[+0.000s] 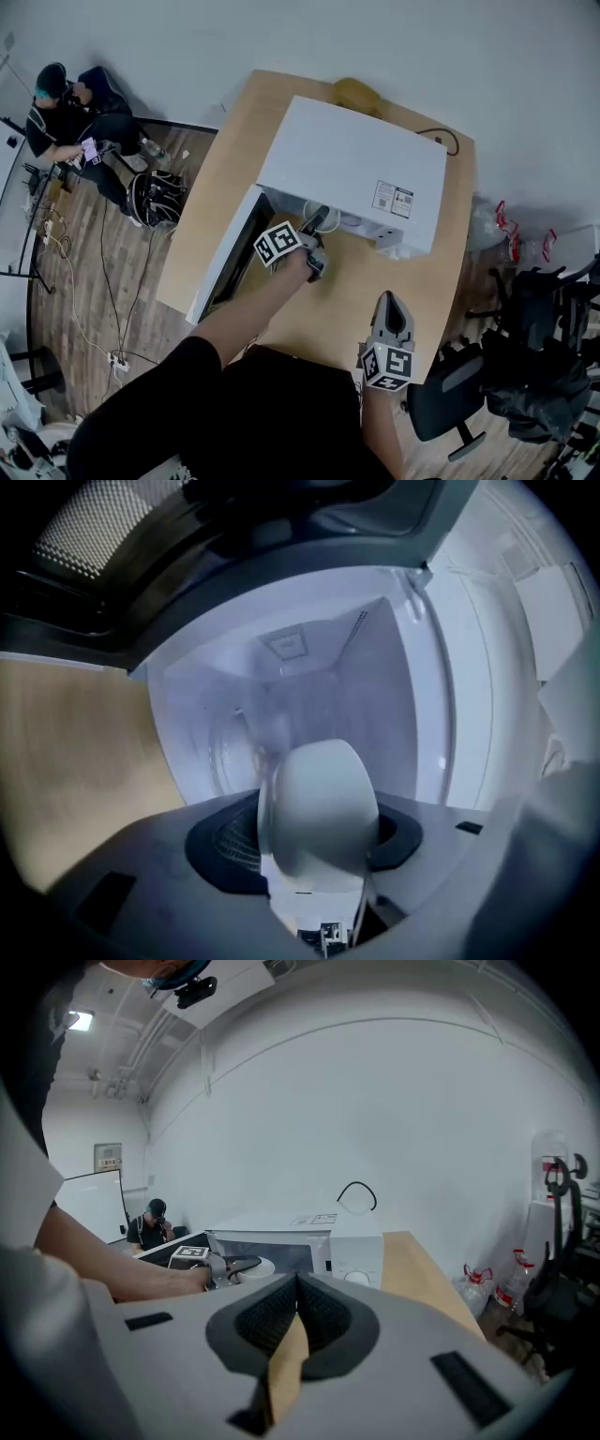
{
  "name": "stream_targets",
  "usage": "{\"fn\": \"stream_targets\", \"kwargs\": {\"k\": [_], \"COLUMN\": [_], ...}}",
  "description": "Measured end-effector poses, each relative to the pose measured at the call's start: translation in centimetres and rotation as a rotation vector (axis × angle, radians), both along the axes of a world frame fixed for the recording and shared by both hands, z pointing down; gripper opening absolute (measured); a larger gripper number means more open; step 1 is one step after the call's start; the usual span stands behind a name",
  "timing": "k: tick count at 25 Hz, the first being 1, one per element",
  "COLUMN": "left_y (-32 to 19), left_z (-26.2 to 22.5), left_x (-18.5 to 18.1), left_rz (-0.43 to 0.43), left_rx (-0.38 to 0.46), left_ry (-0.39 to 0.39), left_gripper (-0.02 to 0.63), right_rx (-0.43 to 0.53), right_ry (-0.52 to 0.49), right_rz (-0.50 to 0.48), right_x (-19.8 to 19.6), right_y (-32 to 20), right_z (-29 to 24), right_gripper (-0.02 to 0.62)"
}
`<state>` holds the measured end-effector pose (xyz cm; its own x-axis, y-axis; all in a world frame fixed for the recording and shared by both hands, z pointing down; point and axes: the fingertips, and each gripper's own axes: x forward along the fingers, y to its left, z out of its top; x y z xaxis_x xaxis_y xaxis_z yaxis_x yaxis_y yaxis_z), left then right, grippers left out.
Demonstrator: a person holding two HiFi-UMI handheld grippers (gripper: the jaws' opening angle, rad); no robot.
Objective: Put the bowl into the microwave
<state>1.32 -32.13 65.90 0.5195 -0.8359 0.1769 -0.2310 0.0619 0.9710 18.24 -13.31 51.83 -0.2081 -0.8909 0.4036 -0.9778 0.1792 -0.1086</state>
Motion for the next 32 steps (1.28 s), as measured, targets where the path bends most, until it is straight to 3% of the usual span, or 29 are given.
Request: {"fn": "stream_targets", "kwargs": {"k": [10,16,19,24,32], "left_y": [-3.9,-5.7,-6.0,-6.4,-6.7], "left_z": [3.6,3.6,3.6,4.0,4.6], "left_x": [0.4,1.3,0.8,-0.7,-1.0], "left_rz": [-0.038,-0.039,-0.079,-0.095,-0.011], "left_rx": [-0.049,-0.050,-0.052,-0.057,-0.041], "left_ry": [0.008,0.035,-0.042,-0.314,-0.450], "left_gripper": [0.230,0.229,0.229,0.230,0.230], "right_rx": [-0.007,-0.052,-0.046,-0.041,-0.036], "right_ry": [-0.012,-0.138,-0.140,-0.145,-0.133], "right_rz": [-0.009,0.041,0.015,0.029,0.049], "right_x": [2.6,3.1,2.3,2.0,2.8], "right_y": [-1.5,-1.5,-1.3,-0.9,-1.3], "right_z": [0.8,1.4,1.1,1.4,1.2], "right_gripper": [0.060,0.060,0.060,0.060,0.060]}}
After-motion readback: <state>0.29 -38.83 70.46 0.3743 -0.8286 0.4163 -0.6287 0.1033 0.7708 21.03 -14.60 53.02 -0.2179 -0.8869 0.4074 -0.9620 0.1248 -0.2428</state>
